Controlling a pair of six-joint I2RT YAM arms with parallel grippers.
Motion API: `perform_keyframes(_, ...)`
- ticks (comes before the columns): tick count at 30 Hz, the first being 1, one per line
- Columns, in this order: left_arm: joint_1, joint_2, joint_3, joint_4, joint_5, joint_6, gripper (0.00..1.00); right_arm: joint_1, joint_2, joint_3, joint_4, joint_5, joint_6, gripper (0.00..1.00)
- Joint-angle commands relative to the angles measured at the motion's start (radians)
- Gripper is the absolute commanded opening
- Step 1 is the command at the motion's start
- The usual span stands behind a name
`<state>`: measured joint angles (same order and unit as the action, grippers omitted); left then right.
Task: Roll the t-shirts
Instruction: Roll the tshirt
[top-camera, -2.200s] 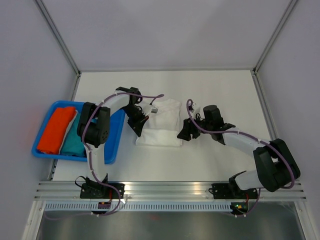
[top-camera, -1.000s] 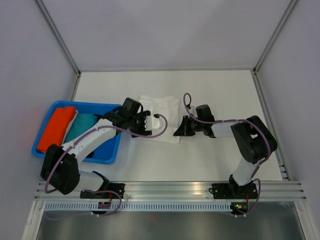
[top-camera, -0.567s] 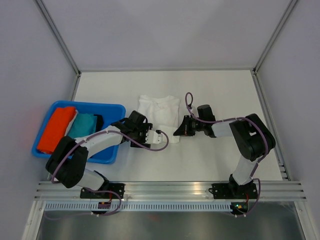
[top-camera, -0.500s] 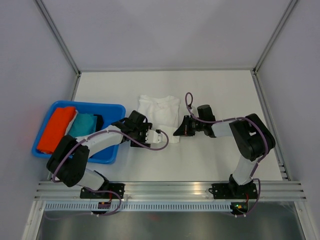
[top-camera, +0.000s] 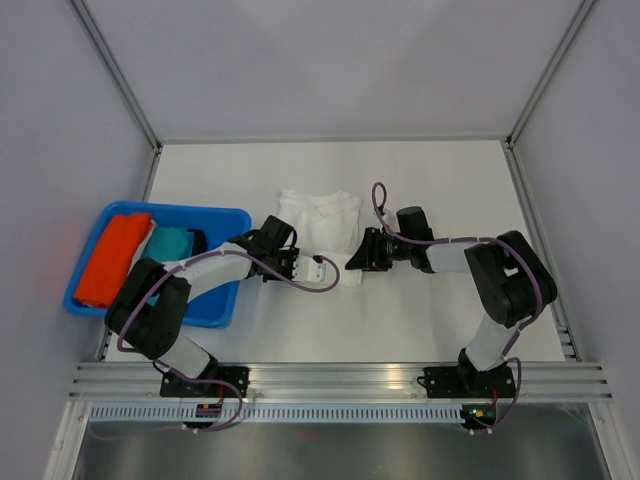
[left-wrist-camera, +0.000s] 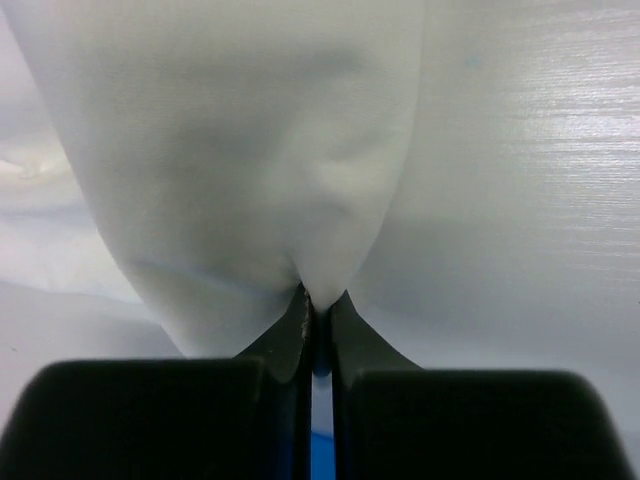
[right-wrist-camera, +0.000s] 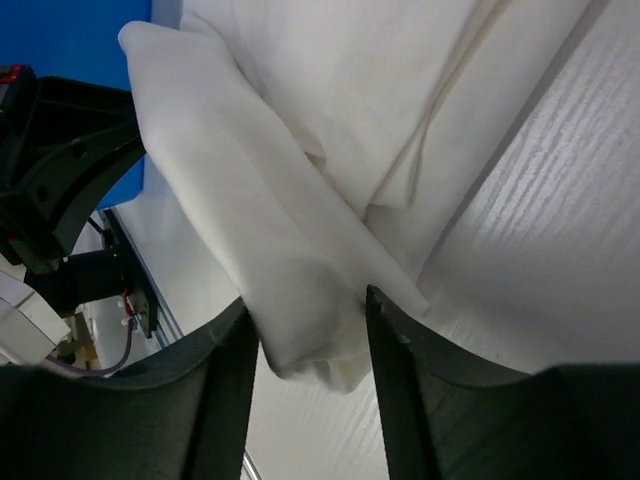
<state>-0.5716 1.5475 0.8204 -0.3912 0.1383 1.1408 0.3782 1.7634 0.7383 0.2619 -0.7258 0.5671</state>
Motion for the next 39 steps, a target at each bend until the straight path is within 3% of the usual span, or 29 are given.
perform_keyframes(1,0.015,0.023,0.054,-0.078,0.079,-0.036,0.02,-0.010,-0.088,0.032,-0.101,0.069,-0.084,0.55)
perform_keyframes(7,0.075,0.039,0.239,-0.378,0.268,-0.065,0.02,-0.013,-0.264,0.016,-0.213,0.134,-0.231,0.59)
perform_keyframes(10,0.107,0.071,0.322,-0.484,0.325,-0.062,0.02,-0.018,-0.346,0.027,-0.300,0.212,-0.327,0.60)
perform_keyframes(13,0.139,0.101,0.359,-0.555,0.384,-0.062,0.02,-0.018,-0.442,-0.012,-0.283,0.215,-0.416,0.61)
perform_keyframes(14,0.151,0.111,0.391,-0.580,0.398,-0.059,0.02,-0.015,-0.497,-0.026,-0.274,0.213,-0.464,0.98)
perform_keyframes(15,0.153,0.135,0.408,-0.597,0.408,-0.055,0.02,-0.001,-0.525,-0.037,-0.295,0.248,-0.519,0.98)
perform_keyframes(17,0.157,0.157,0.442,-0.627,0.412,-0.058,0.02,0.095,-0.576,-0.060,-0.322,0.401,-0.728,0.98)
perform_keyframes(19,0.164,0.171,0.460,-0.638,0.420,-0.058,0.02,0.216,-0.601,-0.083,-0.316,0.475,-0.838,0.98)
perform_keyframes(25,0.167,0.191,0.494,-0.641,0.423,-0.059,0.02,0.398,-0.509,-0.105,-0.225,0.557,-1.012,0.98)
perform_keyframes(33,0.173,0.201,0.488,-0.643,0.435,-0.049,0.02,0.418,-0.309,-0.085,-0.147,0.640,-1.153,0.97)
perform_keyframes(37,0.176,0.203,0.485,-0.647,0.438,-0.038,0.02,0.416,-0.217,-0.016,-0.145,0.696,-1.112,0.83)
perform_keyframes(39,0.180,0.203,0.484,-0.650,0.443,-0.033,0.02,0.409,-0.170,0.025,-0.162,0.691,-1.090,0.65)
